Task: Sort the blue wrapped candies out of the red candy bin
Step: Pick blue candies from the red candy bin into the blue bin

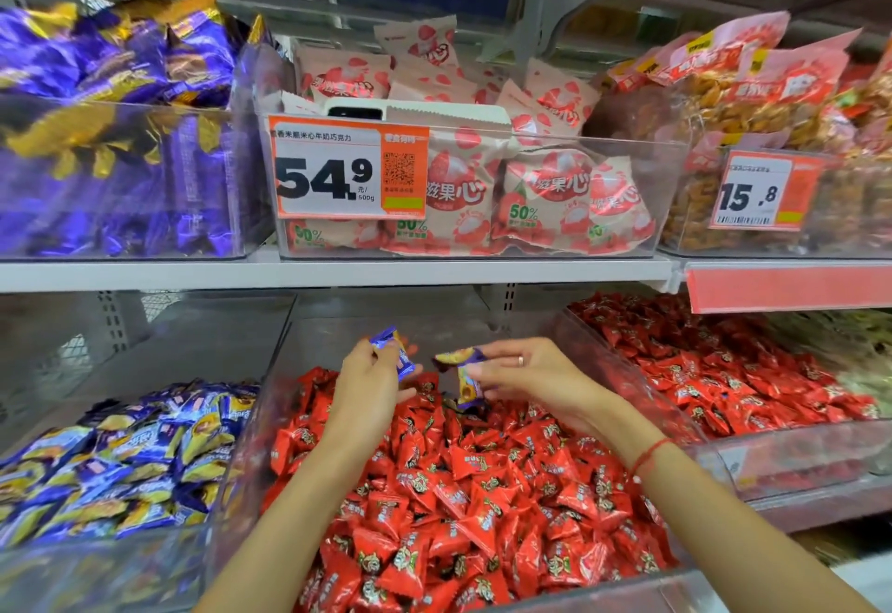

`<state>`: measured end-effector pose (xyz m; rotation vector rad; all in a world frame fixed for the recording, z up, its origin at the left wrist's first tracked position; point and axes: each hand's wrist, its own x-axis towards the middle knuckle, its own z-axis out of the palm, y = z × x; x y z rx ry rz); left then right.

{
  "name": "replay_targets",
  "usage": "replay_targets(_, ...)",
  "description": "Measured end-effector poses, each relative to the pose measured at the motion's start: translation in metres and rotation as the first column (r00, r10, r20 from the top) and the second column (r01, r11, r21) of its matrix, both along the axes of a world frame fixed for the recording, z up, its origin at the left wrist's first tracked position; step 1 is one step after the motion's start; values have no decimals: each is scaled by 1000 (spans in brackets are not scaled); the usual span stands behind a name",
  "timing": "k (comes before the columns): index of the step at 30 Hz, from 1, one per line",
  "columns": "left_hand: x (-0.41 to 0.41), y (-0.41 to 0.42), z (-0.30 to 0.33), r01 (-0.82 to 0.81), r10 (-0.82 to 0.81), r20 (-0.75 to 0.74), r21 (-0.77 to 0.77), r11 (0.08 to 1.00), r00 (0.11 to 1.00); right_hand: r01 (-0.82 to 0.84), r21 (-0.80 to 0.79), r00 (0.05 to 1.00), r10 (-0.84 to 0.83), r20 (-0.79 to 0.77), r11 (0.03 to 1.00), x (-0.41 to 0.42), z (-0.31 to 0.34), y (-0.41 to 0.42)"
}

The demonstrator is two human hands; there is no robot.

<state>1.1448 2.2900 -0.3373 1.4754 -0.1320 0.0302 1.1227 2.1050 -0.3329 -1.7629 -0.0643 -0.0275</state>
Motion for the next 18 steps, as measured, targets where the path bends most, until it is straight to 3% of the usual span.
replay_targets(3, -4, -4, 1, 59, -59, 0, 54, 997, 998, -56, 119, 998, 55, 10, 991, -5, 5, 16)
replay_targets(6, -11, -4, 7, 133, -133, 3, -1, 991, 991, 13, 90, 998, -18, 57, 996, -5, 2, 33)
replay_targets(9, -13, -5, 3, 177, -179, 79, 34, 984, 981, 102, 94, 990, -110, 87, 990, -3, -2, 40)
replay_targets(11, -14, -5, 0, 193, -200, 151, 61, 979, 968, 50, 153, 995, -62, 78, 987, -2, -4, 40)
replay_targets(15, -12, -3, -5, 63, -73, 292, 44, 997, 953, -79, 336, 997, 67, 49, 938, -5, 0, 36)
replay_targets(17, -12, -1, -7, 9, -19, 307, 35, 999, 952, -5, 311, 1000, -2, 22, 950, -2, 1, 31)
replay_targets(18, -12, -1, -7, 4, -20, 310, 52, 999, 951, 62, 223, 998, -66, 13, 973, 2, -1, 27)
